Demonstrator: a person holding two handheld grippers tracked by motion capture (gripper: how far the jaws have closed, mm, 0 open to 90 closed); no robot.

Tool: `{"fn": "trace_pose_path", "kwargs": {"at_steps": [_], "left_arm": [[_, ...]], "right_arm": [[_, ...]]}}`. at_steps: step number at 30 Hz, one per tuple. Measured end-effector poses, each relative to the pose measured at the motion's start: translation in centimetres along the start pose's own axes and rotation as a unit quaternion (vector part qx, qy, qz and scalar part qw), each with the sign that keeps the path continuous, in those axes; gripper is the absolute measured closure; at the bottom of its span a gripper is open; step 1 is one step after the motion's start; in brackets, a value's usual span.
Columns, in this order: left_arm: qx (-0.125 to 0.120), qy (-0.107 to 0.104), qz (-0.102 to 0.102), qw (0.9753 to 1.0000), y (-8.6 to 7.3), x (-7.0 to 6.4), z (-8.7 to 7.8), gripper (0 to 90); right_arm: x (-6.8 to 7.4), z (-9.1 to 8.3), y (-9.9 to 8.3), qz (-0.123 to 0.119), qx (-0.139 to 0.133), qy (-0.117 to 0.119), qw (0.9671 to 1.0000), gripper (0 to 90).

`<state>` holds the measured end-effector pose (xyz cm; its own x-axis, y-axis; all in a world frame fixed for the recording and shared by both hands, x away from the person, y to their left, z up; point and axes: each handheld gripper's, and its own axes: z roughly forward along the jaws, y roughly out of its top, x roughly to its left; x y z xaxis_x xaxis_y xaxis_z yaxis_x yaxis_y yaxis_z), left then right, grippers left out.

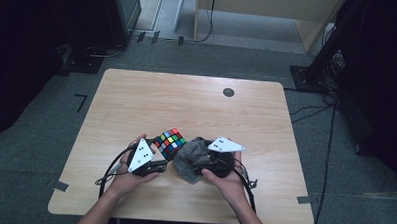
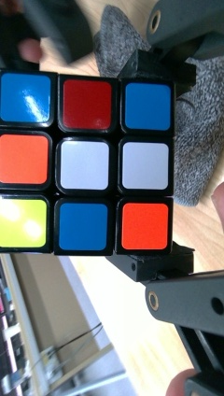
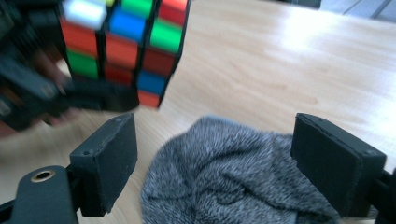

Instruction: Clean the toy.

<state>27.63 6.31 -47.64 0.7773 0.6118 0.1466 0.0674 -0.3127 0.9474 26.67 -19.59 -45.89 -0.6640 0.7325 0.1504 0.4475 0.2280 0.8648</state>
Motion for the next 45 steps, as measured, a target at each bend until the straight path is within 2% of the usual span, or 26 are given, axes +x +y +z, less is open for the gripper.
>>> {"fn": "trace_pose_path", "kwargs": {"at_steps": [2, 4, 6, 9, 10, 12, 15, 18, 21, 24, 26, 29, 31, 34, 36, 37, 38, 41, 43, 44, 45], "left_arm": [[0.014, 0.006, -0.017, 0.9997, 0.1, 0.2, -0.1, 34.4], [0.038, 0.024, -0.029, 0.9986, 0.2, 0.4, -0.2, 34.4], [0.051, 0.028, -0.048, 0.9972, 0.1, 0.7, -0.2, 34.3], [0.055, 0.029, -0.066, 0.9959, 0.2, 1.0, -0.3, 34.4], [0.053, 0.027, -0.071, 0.9957, 0.2, 1.0, -0.3, 34.3], [0.057, 0.03, -0.079, 0.9948, 0.3, 1.1, -0.3, 34.3], [0.06, 0.034, -0.086, 0.9939, 0.2, 1.2, -0.3, 34.2], [0.056, 0.034, -0.082, 0.9944, 0.2, 1.2, -0.3, 34.2], [0.056, 0.031, -0.083, 0.9945, 0.2, 1.1, -0.3, 34.3], [0.061, 0.026, -0.085, 0.9942, 0.2, 1.1, -0.2, 34.3], [0.061, 0.025, -0.09, 0.9938, 0.1, 1.0, -0.1, 34.3], [0.059, 0.021, -0.093, 0.9937, 0.1, 1.0, 0.0, 34.3], [0.061, 0.021, -0.089, 0.9939, 0.1, 1.0, 0.0, 34.4], [0.062, 0.02, -0.079, 0.9947, 0.0, 0.9, 0.0, 34.4], [0.065, 0.015, -0.07, 0.9953, -0.1, 0.9, 0.0, 34.4], [0.066, 0.013, -0.068, 0.9954, -0.2, 0.8, 0.0, 34.5], [0.068, 0.011, -0.062, 0.9957, -0.2, 0.7, 0.1, 34.5], [0.08, -0.003, -0.043, 0.9959, -0.3, 0.1, 0.4, 34.5], [0.081, -0.015, -0.031, 0.9961, -0.3, -0.4, 0.5, 34.5], [0.076, -0.023, -0.021, 0.9966, -0.2, -0.8, 0.5, 34.5], [0.071, -0.029, -0.009, 0.997, -0.2, -1.1, 0.5, 34.5]], "right_arm": [[0.2, 0.9, -0.6, -0.004, 0.019, -0.011, 0.9998, 15.2], [0.3, 1.8, -1.5, -0.011, 0.036, -0.031, 0.9988, 16.1], [0.2, 2.7, -2.6, -0.021, 0.05, -0.059, 0.9968, 19.8], [-0.2, 3.5, -3.6, 0.005, 0.063, -0.064, 0.9959, 21.3], [-0.3, 3.7, -3.8, 0.002, 0.066, -0.069, 0.9954, 22.6], [0.0, 4.0, -4.1, -0.021, 0.074, -0.085, 0.9934, 23.6], [0.5, 4.7, -4.6, -0.059, 0.1, -0.106, 0.9876, 22.1], [0.5, 4.8, -4.5, -0.052, 0.103, -0.105, 0.9877, 22.8], [0.0, 4.8, -4.7, -0.026, 0.103, -0.09, 0.9903, 24.8], [-0.1, 4.6, -4.7, -0.026, 0.098, -0.089, 0.9909, 32.1], [-0.3, 4.5, -4.7, -0.033, 0.093, -0.078, 0.992, 43.5], [-0.6, 4.1, -4.8, -0.03, 0.085, -0.094, 0.9914, 64.6], [-0.9, 3.9, -4.9, -0.02, 0.081, -0.099, 0.9915, 71.7], [-1.6, 3.2, -4.6, 0.014, 0.062, -0.082, 0.9946, 75.4], [-1.8, 2.1, -3.8, 0.025, 0.021, -0.059, 0.9978, 76.0], [-1.7, 1.3, -3.1, 0.019, -0.004, -0.058, 0.9981, 76.0], [-1.5, 0.8, -2.7, 0.014, -0.018, -0.058, 0.9981, 76.0], [-0.7, -1.0, -1.2, -0.005, -0.08, -0.034, 0.9962, 75.7], [-0.2, -1.7, -0.5, -0.008, -0.098, -0.021, 0.9949, 75.5], [0.0, -1.9, -0.3, -0.002, -0.107, -0.005, 0.9943, 75.2], [0.2, -2.1, -0.1, 0.01, -0.115, 0.025, 0.993, 74.8]]}}
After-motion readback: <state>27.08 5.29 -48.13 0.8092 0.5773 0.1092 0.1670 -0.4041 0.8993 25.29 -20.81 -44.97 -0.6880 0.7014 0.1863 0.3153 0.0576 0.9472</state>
